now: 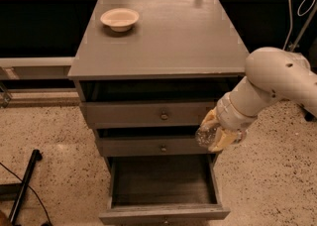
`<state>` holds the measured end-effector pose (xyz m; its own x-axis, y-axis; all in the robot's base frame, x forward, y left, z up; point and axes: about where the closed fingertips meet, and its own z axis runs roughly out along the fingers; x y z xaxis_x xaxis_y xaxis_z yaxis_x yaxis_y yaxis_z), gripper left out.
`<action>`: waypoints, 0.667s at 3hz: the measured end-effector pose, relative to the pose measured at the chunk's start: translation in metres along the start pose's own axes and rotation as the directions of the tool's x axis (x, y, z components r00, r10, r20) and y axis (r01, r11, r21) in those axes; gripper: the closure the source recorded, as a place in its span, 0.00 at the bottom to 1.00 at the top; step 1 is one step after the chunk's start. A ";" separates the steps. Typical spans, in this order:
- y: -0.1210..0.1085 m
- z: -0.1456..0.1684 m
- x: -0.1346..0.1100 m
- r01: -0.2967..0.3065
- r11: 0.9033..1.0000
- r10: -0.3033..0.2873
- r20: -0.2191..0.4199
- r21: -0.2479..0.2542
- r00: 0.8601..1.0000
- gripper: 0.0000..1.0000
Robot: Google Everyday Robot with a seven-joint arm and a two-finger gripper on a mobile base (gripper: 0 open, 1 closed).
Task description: Place water bottle into bottom drawer
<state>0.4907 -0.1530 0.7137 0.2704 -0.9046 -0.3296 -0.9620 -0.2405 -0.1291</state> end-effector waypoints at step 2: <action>-0.001 0.023 0.000 0.063 0.998 -0.062 0.091 -0.011 0.994 1.00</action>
Offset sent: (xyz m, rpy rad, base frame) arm 0.0134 0.0223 -0.0994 0.4344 0.1554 0.1442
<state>0.4928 -0.1450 0.6925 0.3314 -0.8524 -0.4044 -0.9435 -0.3008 -0.1391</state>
